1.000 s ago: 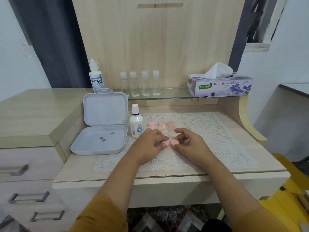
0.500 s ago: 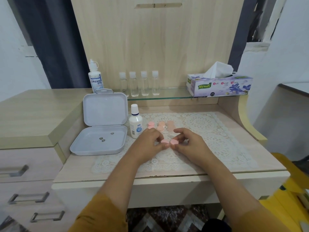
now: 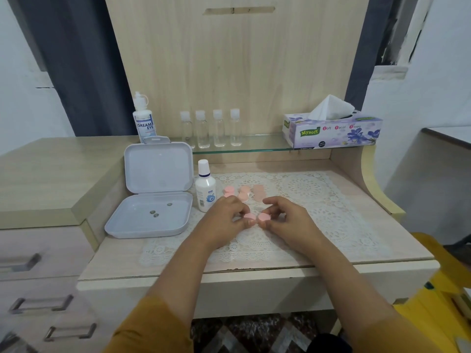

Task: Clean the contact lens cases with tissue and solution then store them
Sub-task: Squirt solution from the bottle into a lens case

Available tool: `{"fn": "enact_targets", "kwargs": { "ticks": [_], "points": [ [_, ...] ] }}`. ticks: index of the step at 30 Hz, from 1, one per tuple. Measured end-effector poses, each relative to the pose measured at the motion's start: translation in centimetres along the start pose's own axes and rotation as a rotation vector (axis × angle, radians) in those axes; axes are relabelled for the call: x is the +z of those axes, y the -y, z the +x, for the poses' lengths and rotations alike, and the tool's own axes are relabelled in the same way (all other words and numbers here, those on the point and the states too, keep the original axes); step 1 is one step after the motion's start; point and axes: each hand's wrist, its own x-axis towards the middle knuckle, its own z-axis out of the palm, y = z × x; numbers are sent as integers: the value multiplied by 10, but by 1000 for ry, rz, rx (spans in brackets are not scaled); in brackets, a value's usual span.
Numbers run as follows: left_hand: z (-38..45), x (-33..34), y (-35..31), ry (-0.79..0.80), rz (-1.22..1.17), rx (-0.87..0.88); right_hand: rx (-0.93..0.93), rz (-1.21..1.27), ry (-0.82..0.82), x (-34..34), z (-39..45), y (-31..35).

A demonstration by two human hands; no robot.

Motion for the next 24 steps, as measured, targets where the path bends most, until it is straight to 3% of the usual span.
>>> {"fn": "enact_targets", "kwargs": {
  "ticks": [14,20,24],
  "points": [
    [4,1,3,32,-17,20,-20,-31,11,0,2,-3],
    [0,0,1,29,-47,-5,-108,-272,15,3,5,-2],
    [2,1,2,-5,-98,-10,-112,-291,0,4,7,-4]
  ]
}}
